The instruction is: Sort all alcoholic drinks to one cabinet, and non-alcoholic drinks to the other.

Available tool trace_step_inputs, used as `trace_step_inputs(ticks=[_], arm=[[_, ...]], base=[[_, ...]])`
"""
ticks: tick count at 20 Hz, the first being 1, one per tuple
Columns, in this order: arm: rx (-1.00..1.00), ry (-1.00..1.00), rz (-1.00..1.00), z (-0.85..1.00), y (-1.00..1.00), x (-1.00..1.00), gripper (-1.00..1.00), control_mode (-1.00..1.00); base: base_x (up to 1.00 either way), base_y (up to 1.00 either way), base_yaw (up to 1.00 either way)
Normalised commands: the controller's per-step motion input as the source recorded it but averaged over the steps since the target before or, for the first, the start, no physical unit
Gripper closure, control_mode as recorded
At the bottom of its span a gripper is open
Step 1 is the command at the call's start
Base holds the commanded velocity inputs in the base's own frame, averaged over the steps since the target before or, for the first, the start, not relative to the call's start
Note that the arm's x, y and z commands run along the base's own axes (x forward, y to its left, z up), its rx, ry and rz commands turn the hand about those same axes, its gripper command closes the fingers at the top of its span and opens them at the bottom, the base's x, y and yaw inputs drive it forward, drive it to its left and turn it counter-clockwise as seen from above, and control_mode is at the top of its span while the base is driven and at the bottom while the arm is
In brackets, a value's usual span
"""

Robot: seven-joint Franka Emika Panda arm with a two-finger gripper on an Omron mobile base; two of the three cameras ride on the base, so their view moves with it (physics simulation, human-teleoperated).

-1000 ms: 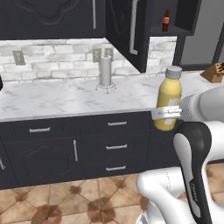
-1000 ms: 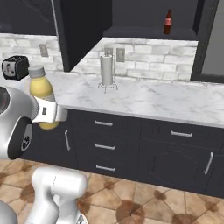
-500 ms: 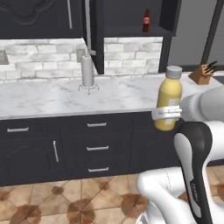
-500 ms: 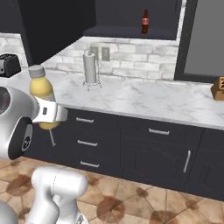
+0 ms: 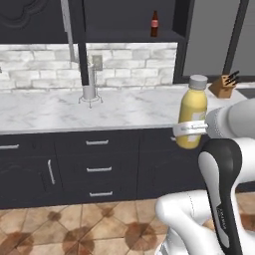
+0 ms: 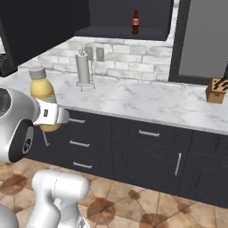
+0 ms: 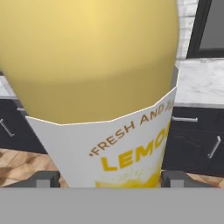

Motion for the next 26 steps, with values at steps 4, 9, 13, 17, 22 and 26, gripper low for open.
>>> trace_step_inputs(ticks=[4,9,13,17,22,26], arm=[[0.00,0.00,0.00,0.00,0.00,0.00,1.00,1.00],[0.00,0.00,0.00,0.00,0.00,0.00,1.00,1.00],[0.00,0.00,0.00,0.00,0.00,0.00,1.00,1.00],[0.00,0.00,0.00,0.00,0.00,0.00,1.00,1.00],[0.00,0.00,0.00,0.00,0.00,0.00,1.00,1.00],[0.00,0.00,0.00,0.00,0.00,0.00,1.00,1.00]], base=[[0.39,-0.36,0.07],[0.56,-0.06,0.00],[0.45,-0.06,0.00],[0.44,-0.10,0.00],[0.52,-0.07,0.00],[0.55,-0.06,0.00]])
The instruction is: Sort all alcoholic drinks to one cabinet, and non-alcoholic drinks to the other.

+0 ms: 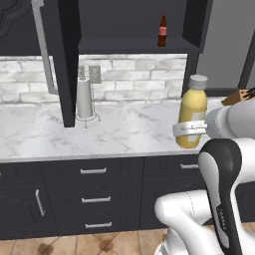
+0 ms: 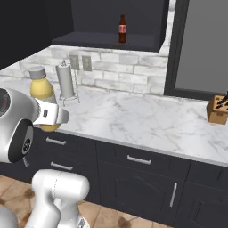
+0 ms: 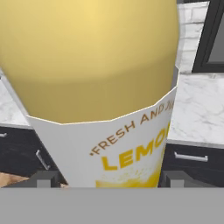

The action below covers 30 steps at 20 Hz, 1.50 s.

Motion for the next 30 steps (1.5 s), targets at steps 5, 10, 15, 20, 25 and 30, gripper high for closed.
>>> trace_step_inputs(ticks=[5,10,15,20,25,30], arm=[[0.00,0.00,0.00,0.00,0.00,0.00,1.00,1.00],[0.00,0.00,0.00,0.00,0.00,0.00,1.00,1.00],[0.00,0.00,0.00,0.00,0.00,0.00,1.00,1.00],[0.00,0.00,0.00,0.00,0.00,0.00,1.00,1.00],[0.00,0.00,0.00,0.00,0.00,0.00,1.00,1.00],[0.00,0.00,0.00,0.00,0.00,0.00,1.00,1.00]], base=[[0.57,-0.05,0.00],[0.60,-0.02,0.00],[0.56,-0.01,0.00],[0.50,0.00,0.00],[0.41,0.00,0.00],[0.13,0.00,0.00]])
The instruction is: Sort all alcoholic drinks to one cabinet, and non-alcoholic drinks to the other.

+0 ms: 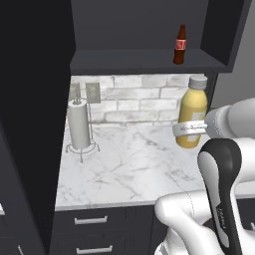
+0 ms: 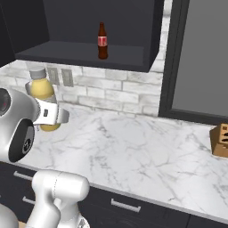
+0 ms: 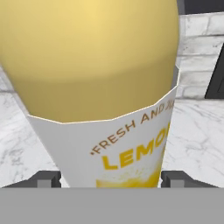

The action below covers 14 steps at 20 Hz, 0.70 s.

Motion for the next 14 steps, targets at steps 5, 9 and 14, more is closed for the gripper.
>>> trace_step_inputs(ticks=[5,9,14], arm=[[0.00,0.00,0.00,0.00,0.00,0.00,1.00,1.00],[0.00,0.00,0.00,0.00,0.00,0.00,1.00,1.00],[0.01,0.00,0.00,0.00,0.00,0.00,1.00,-1.00]], base=[[0.00,0.00,0.00],[0.00,-0.01,0.00],[0.00,0.00,0.00]])
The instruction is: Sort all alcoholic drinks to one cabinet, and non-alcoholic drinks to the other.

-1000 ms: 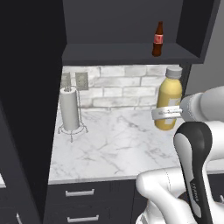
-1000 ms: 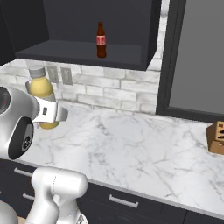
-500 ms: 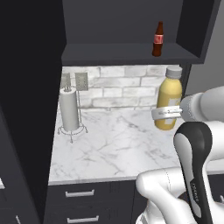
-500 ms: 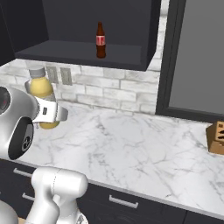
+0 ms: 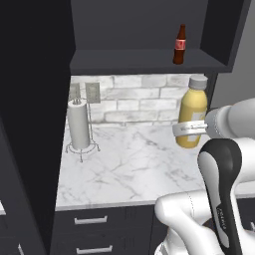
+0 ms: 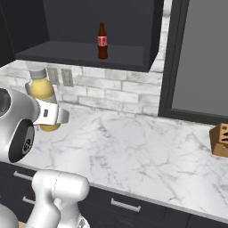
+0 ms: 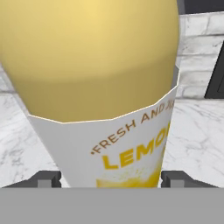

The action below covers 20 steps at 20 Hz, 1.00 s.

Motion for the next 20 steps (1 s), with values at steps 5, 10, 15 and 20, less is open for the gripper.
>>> trace_step_inputs(ticks=[5,10,15,20], arm=[[0.00,-0.01,0.00,0.08,0.00,-0.01,1.00,-1.00],[-0.03,-0.03,0.00,0.19,0.01,0.01,1.00,-1.00],[-0.01,-0.02,0.00,0.25,0.01,0.02,1.00,-1.00],[0.00,-0.01,0.00,0.29,0.05,0.13,1.00,-1.00]], base=[[0.00,0.00,0.00],[0.00,0.00,0.00],[0.00,0.00,0.00],[0.00,0.00,0.00]])
